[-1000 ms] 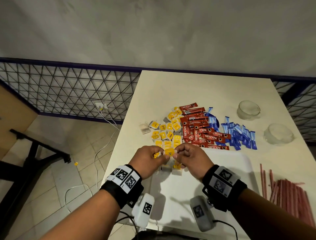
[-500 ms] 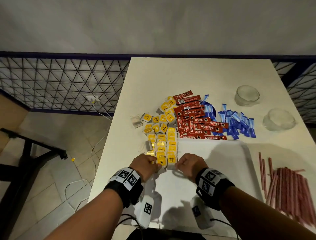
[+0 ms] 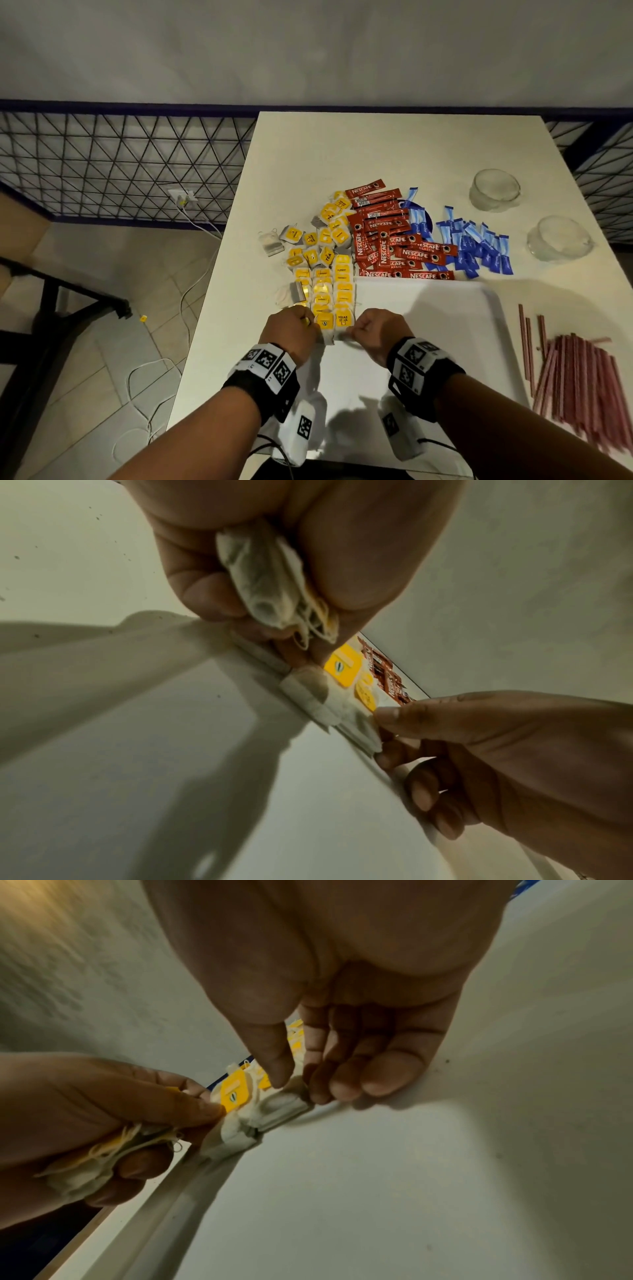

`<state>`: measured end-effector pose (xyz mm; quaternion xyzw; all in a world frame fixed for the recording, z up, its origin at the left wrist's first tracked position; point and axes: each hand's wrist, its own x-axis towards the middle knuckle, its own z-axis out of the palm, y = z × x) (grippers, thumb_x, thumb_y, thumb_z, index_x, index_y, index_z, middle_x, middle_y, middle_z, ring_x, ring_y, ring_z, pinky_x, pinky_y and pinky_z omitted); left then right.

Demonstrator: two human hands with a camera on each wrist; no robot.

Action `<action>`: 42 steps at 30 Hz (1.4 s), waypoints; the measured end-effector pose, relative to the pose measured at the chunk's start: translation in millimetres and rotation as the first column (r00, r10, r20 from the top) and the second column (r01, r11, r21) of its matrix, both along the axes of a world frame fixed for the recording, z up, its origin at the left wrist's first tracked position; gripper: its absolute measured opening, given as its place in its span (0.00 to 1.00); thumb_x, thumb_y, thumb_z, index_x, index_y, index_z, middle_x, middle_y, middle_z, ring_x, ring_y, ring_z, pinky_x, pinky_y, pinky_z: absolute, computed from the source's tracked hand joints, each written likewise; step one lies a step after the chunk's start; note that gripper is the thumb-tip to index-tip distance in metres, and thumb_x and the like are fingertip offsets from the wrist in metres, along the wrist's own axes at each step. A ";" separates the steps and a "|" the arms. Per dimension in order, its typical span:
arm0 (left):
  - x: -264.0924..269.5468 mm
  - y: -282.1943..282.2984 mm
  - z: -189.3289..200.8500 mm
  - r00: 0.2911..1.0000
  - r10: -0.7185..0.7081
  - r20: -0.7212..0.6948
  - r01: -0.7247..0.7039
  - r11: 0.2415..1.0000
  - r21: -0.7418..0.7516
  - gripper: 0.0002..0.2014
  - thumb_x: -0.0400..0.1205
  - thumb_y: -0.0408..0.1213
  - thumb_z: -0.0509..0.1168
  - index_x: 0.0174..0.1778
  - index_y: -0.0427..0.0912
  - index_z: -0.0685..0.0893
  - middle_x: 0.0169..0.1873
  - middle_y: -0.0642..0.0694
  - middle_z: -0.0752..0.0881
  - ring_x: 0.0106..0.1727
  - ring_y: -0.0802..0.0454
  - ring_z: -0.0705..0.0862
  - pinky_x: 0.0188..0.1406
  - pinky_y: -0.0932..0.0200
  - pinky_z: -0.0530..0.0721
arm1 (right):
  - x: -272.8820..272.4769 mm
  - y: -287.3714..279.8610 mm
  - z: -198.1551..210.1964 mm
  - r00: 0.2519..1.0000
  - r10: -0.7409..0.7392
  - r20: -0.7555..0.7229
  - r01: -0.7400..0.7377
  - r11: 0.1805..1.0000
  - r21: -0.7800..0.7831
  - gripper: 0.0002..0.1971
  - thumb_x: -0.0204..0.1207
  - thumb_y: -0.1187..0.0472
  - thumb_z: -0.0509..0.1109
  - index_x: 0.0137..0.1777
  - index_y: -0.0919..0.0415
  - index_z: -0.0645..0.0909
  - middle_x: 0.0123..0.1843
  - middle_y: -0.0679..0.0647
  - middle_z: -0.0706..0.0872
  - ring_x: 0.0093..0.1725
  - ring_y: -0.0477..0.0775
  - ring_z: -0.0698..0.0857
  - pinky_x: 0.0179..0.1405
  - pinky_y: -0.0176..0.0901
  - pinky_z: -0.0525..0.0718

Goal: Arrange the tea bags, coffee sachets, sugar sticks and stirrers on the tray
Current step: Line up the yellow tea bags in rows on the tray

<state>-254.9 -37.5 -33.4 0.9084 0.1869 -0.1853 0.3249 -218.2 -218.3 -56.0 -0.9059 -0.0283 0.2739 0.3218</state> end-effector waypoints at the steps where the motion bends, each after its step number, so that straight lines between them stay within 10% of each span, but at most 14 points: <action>1: -0.9 0.4 0.1 1.000 0.005 0.009 -0.005 1.000 0.010 0.03 0.80 0.39 0.64 0.41 0.52 0.81 0.49 0.49 0.87 0.53 0.47 0.83 0.47 0.63 0.74 | 0.2 0.3 0.2 1.000 -0.003 0.001 0.003 1.000 0.002 0.19 0.68 0.38 0.76 0.40 0.56 0.83 0.40 0.49 0.87 0.43 0.49 0.83 0.36 0.35 0.76; 9: -15.5 -17.7 6.2 0.963 -0.268 -0.022 0.265 0.938 0.224 0.09 0.81 0.50 0.59 0.52 0.52 0.81 0.47 0.49 0.87 0.49 0.43 0.84 0.46 0.55 0.81 | -1.7 2.2 2.0 1.000 -0.006 0.016 0.007 1.000 -0.026 0.21 0.65 0.36 0.76 0.40 0.54 0.80 0.36 0.44 0.82 0.39 0.45 0.80 0.32 0.32 0.73; 26: -12.1 -18.3 1.3 0.961 -0.278 -0.002 0.267 0.920 0.287 0.11 0.84 0.52 0.57 0.55 0.53 0.80 0.50 0.47 0.86 0.51 0.41 0.85 0.47 0.53 0.83 | 0.4 3.3 -5.8 0.995 0.055 0.080 -0.051 0.998 -0.042 0.18 0.70 0.38 0.73 0.33 0.48 0.73 0.32 0.41 0.77 0.40 0.49 0.78 0.31 0.30 0.69; 31: -13.6 -5.5 6.2 0.994 -0.079 0.078 0.082 0.996 -0.043 0.15 0.72 0.58 0.71 0.40 0.51 0.83 0.42 0.52 0.88 0.42 0.53 0.85 0.44 0.57 0.83 | 2.2 0.9 -1.1 0.997 0.034 0.075 -0.031 0.998 -0.049 0.16 0.74 0.44 0.72 0.31 0.48 0.72 0.32 0.42 0.79 0.40 0.51 0.80 0.32 0.35 0.71; 32: -14.3 -1.3 10.5 0.994 0.079 0.076 -0.055 0.960 -0.276 0.18 0.69 0.60 0.74 0.36 0.48 0.84 0.40 0.51 0.89 0.35 0.54 0.85 0.39 0.57 0.83 | 3.0 0.7 2.8 0.996 0.020 0.086 -0.017 0.999 -0.038 0.16 0.74 0.45 0.72 0.31 0.48 0.72 0.32 0.42 0.79 0.39 0.51 0.80 0.33 0.37 0.71; 34: -16.0 6.4 23.4 0.926 0.348 -0.145 -0.339 0.600 -0.725 0.23 0.74 0.60 0.70 0.34 0.41 0.82 0.37 0.40 0.87 0.25 0.48 0.81 0.26 0.57 0.79 | 5.4 4.0 16.8 0.994 0.003 0.110 -0.005 1.000 0.017 0.14 0.75 0.46 0.72 0.32 0.48 0.73 0.31 0.42 0.80 0.37 0.49 0.80 0.37 0.37 0.72; 37: -17.0 21.5 39.5 0.821 0.310 -0.479 -0.529 0.096 -0.843 0.36 0.83 0.65 0.47 0.37 0.36 0.86 0.32 0.38 0.82 0.25 0.45 0.79 0.23 0.59 0.78 | 5.8 16.6 45.1 0.987 0.053 0.150 -0.075 0.986 0.149 0.08 0.76 0.50 0.72 0.39 0.50 0.80 0.33 0.41 0.81 0.36 0.39 0.78 0.36 0.27 0.72; 42: -16.7 30.4 31.9 0.768 0.365 -0.527 -0.555 -0.034 -0.831 0.38 0.83 0.66 0.44 0.42 0.34 0.86 0.35 0.34 0.85 0.27 0.41 0.85 0.25 0.57 0.84 | -2.0 45.8 75.0 0.964 0.211 0.159 -0.247 0.934 0.258 0.08 0.74 0.56 0.75 0.37 0.44 0.80 0.33 0.41 0.81 0.33 0.31 0.78 0.36 0.27 0.72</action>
